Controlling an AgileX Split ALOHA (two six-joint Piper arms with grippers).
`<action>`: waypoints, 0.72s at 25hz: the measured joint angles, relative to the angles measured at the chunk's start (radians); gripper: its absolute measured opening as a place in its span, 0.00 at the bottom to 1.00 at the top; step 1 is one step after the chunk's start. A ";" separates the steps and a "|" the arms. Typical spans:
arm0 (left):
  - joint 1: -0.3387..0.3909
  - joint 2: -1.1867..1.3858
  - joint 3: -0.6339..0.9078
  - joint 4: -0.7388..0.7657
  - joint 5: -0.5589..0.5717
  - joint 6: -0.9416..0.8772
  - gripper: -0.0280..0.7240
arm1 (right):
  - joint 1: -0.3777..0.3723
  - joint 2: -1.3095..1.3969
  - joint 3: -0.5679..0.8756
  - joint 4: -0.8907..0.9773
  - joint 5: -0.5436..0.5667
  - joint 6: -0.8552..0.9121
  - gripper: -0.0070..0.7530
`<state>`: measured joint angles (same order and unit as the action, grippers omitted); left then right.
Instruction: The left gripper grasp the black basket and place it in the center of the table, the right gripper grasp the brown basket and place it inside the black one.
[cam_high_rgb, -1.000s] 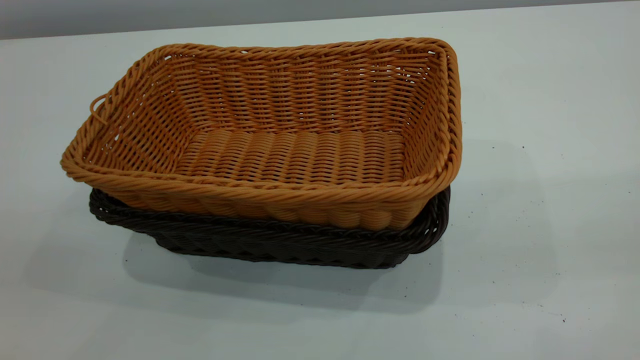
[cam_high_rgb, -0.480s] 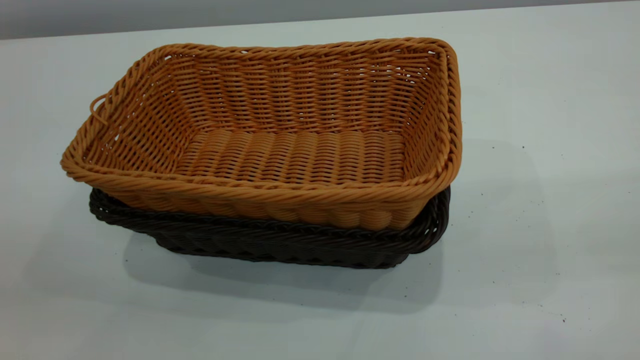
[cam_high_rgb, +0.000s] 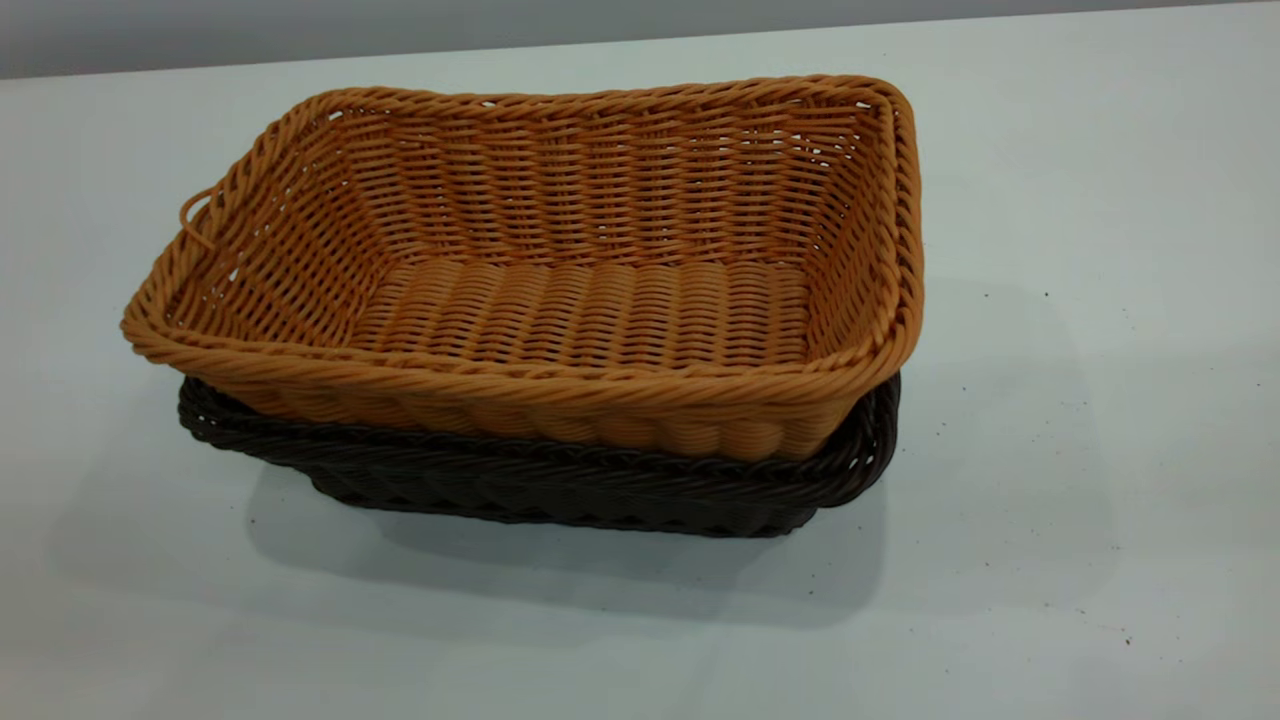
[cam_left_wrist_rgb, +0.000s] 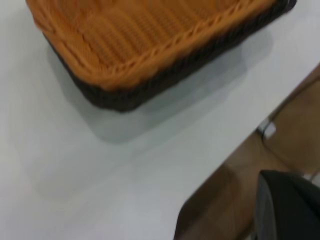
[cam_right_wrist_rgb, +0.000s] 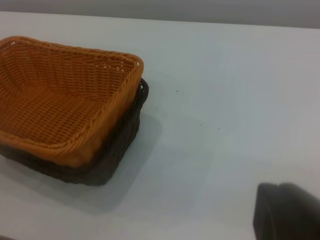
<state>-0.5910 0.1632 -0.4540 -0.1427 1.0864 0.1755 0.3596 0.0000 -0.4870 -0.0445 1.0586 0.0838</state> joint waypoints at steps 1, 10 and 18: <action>0.000 -0.024 0.000 -0.007 0.001 0.000 0.04 | 0.000 0.000 0.000 0.000 0.000 0.000 0.02; 0.000 -0.165 -0.001 -0.008 0.006 0.000 0.04 | -0.059 0.000 0.000 0.000 0.000 0.000 0.02; 0.000 -0.164 -0.001 -0.008 0.005 0.000 0.04 | -0.284 0.000 0.000 0.000 0.000 0.000 0.02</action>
<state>-0.5910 -0.0007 -0.4553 -0.1510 1.0909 0.1755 0.0753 0.0000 -0.4870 -0.0445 1.0586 0.0838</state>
